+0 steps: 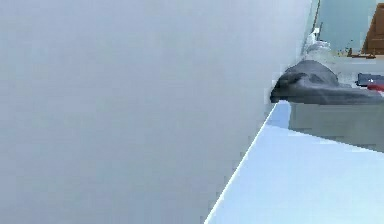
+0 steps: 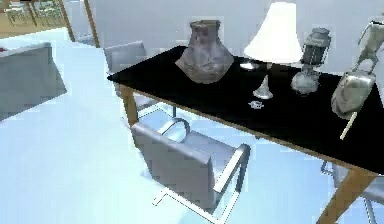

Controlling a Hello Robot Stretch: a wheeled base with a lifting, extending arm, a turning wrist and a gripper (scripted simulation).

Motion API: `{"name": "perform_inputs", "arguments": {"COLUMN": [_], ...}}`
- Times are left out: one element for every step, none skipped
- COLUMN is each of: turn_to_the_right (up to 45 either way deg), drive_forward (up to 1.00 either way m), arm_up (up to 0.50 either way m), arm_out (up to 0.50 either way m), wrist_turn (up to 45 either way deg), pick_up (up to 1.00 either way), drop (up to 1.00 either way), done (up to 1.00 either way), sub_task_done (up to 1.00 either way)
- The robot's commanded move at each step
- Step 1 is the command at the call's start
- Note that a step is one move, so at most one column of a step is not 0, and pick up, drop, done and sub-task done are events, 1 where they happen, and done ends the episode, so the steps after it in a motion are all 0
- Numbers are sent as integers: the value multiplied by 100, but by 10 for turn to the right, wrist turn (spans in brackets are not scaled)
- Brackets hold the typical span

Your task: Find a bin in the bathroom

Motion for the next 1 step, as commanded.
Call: {"name": "perform_inputs", "arguments": {"turn_to_the_right": [300], "drive_forward": [0], "arm_up": [0], "arm_out": [0], "wrist_turn": [0], "pick_up": [0], "drop": [0], "done": [0], "sub_task_done": [0]}}
